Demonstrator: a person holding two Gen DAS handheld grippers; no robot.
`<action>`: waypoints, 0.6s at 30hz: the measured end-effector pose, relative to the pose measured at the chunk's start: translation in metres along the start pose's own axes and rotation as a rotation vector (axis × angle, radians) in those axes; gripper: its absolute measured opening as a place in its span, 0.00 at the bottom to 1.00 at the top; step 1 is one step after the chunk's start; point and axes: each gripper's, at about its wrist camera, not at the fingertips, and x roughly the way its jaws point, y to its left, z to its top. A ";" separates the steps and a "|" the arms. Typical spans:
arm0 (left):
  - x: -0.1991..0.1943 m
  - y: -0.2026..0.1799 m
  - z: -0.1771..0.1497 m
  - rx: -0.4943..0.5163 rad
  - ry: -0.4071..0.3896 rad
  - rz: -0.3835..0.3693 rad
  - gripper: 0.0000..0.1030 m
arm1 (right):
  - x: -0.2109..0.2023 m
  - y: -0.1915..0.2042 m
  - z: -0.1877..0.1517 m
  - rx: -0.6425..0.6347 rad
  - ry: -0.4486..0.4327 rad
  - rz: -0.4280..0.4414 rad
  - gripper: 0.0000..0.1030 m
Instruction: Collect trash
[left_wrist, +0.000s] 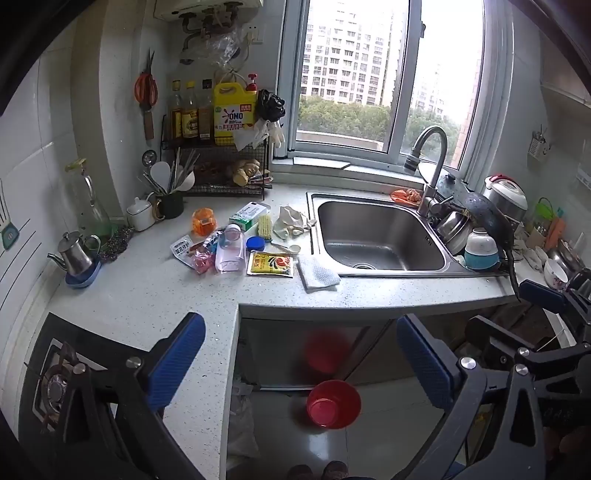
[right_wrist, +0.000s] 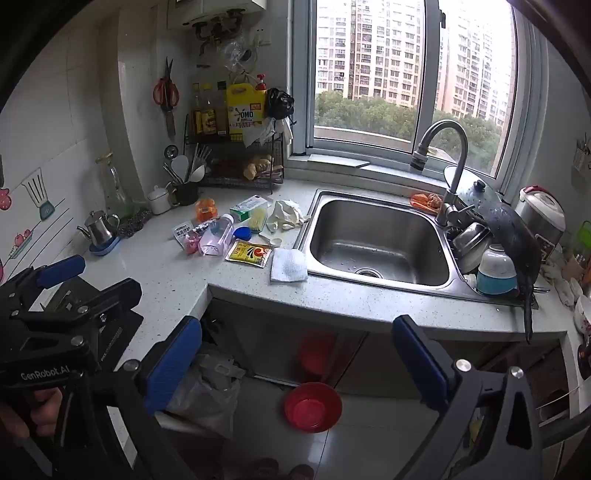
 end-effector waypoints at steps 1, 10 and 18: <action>-0.001 -0.002 -0.001 -0.001 -0.001 0.009 1.00 | 0.000 0.000 0.000 0.000 -0.001 0.000 1.00; 0.003 0.002 -0.002 -0.010 0.011 -0.039 1.00 | -0.002 0.001 -0.008 -0.015 -0.001 -0.016 1.00; 0.009 0.004 -0.002 0.007 0.014 -0.046 1.00 | 0.006 0.001 -0.006 -0.011 0.021 -0.040 1.00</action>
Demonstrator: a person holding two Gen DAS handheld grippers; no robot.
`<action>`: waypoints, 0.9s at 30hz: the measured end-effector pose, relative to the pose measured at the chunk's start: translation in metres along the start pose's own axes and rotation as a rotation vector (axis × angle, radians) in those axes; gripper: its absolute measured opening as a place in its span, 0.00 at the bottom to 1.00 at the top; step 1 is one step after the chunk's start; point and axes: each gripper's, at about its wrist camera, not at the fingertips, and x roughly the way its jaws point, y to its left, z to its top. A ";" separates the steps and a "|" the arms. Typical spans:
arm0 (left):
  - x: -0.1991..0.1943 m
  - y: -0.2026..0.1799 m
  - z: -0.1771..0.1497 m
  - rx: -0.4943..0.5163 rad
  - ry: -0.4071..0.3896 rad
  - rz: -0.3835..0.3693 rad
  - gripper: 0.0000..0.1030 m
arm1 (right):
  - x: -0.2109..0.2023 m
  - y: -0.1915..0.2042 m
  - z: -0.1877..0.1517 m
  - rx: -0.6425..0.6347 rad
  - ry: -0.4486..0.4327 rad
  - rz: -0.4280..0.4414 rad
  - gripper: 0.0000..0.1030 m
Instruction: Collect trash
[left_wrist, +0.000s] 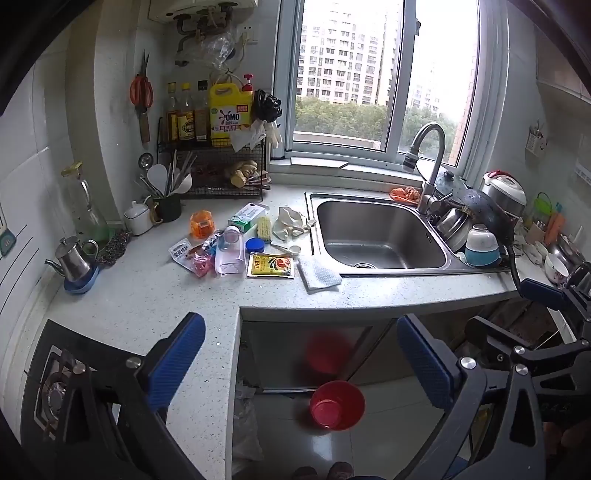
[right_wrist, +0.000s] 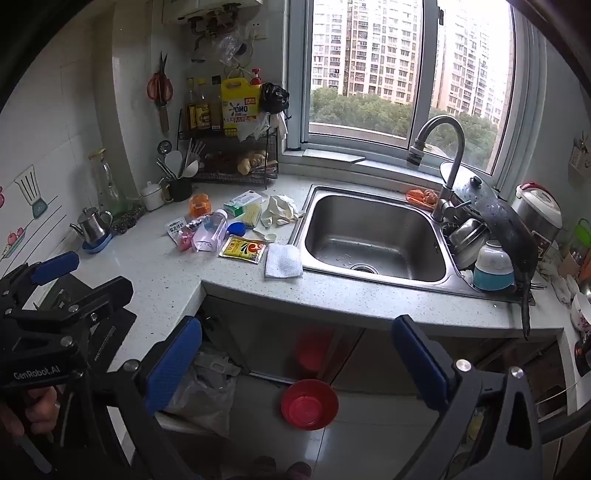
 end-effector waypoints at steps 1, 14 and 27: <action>0.000 -0.001 0.000 0.003 0.001 0.001 1.00 | 0.000 0.000 -0.001 0.003 0.003 0.000 1.00; 0.002 -0.004 0.005 0.023 0.000 0.015 1.00 | -0.001 0.005 0.002 0.033 0.000 0.002 1.00; 0.004 -0.004 0.003 0.027 0.006 0.014 1.00 | 0.002 0.002 0.001 0.037 0.001 0.013 1.00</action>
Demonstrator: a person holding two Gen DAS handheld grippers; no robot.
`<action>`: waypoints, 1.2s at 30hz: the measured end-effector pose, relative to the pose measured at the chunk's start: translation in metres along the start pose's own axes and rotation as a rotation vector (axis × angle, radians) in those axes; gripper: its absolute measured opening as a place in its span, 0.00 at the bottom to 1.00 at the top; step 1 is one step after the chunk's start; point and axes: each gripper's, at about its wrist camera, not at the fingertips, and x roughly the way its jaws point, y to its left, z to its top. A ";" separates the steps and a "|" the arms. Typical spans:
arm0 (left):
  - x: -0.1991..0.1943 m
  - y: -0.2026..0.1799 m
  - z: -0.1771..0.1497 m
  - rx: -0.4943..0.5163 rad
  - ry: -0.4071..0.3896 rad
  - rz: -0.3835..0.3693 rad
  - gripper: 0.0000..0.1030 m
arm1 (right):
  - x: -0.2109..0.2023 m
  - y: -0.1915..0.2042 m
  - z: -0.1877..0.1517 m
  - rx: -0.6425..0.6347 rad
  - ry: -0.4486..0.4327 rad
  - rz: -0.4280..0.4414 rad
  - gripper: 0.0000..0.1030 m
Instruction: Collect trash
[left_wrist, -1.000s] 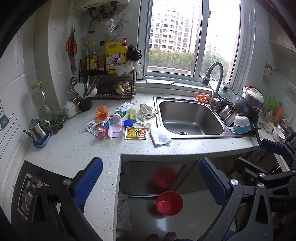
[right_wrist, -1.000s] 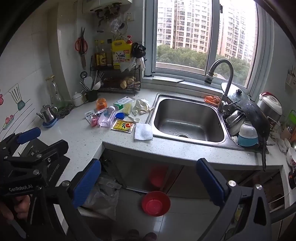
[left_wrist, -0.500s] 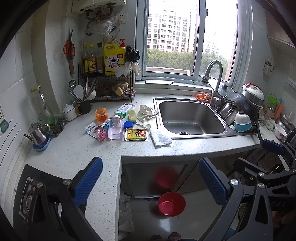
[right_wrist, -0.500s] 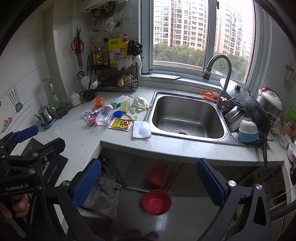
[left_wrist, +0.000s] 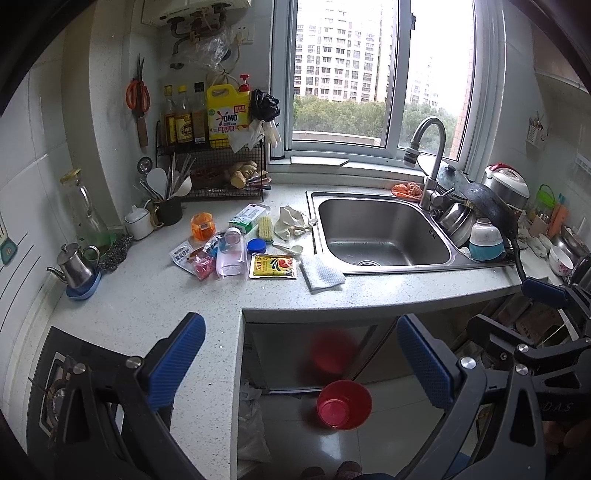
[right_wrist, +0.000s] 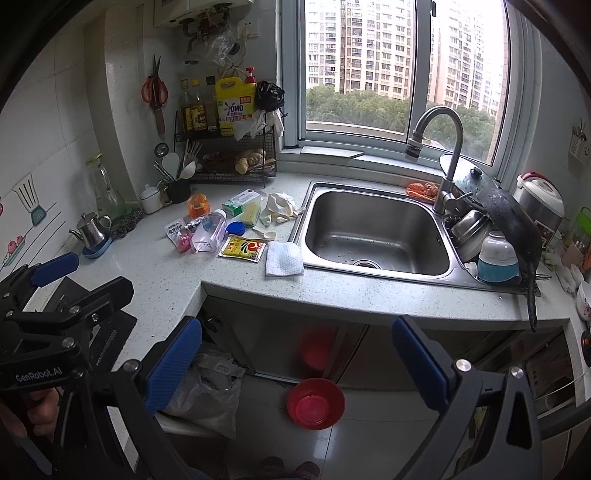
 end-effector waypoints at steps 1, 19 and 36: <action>0.001 0.000 0.000 0.001 0.001 -0.002 1.00 | 0.000 0.000 0.000 0.001 0.000 -0.001 1.00; 0.006 0.000 0.000 0.007 0.001 -0.006 1.00 | 0.002 -0.001 -0.001 0.006 0.013 -0.013 1.00; 0.014 -0.011 0.007 0.010 0.001 0.004 1.00 | 0.011 -0.010 0.008 0.000 0.021 0.013 1.00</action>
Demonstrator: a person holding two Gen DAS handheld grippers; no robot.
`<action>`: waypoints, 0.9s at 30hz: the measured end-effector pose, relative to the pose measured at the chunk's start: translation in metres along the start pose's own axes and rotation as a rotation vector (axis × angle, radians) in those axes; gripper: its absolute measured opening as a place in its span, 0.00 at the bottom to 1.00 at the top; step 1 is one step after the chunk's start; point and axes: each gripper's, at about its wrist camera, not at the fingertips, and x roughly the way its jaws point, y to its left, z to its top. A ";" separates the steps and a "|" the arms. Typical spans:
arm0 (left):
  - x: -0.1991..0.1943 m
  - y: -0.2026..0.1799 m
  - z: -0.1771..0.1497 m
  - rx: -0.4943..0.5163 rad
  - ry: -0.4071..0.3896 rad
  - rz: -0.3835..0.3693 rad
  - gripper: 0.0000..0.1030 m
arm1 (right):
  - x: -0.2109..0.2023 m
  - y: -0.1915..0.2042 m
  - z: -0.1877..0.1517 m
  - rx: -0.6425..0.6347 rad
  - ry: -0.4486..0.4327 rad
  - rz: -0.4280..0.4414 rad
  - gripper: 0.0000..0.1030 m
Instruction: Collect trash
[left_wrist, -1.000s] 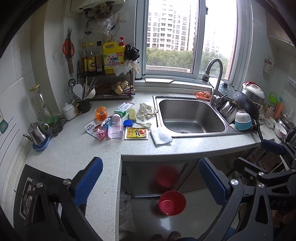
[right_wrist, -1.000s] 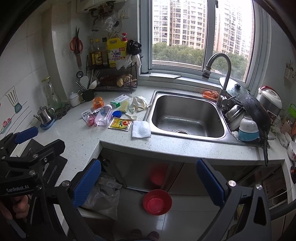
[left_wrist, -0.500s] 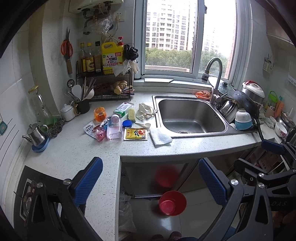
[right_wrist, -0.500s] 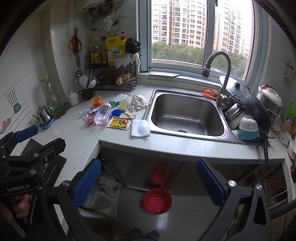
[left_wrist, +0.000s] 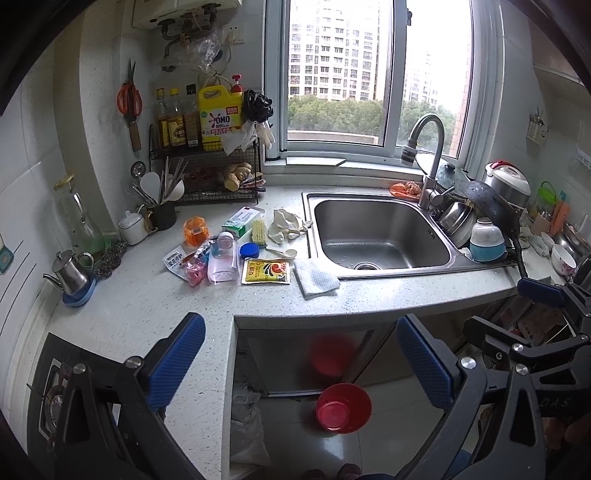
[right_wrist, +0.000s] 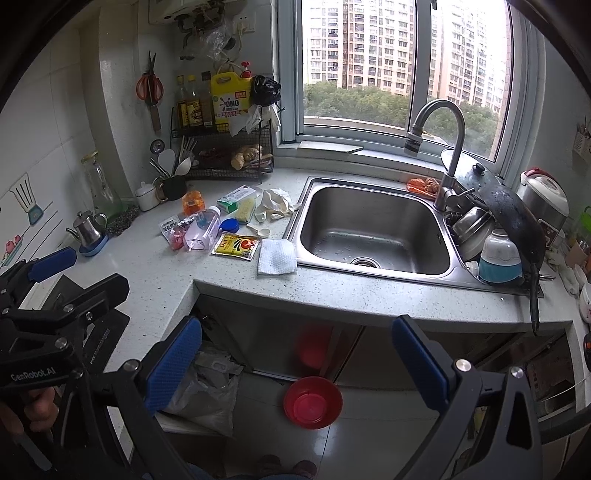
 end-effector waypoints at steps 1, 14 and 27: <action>0.002 -0.001 0.002 -0.001 0.004 0.003 1.00 | 0.001 -0.001 0.001 -0.003 0.001 0.002 1.00; 0.031 -0.008 0.015 -0.054 0.076 0.033 1.00 | 0.022 -0.030 0.012 -0.029 0.025 0.038 1.00; 0.091 0.060 0.048 -0.114 0.156 0.111 1.00 | 0.092 -0.036 0.057 -0.084 0.099 0.100 1.00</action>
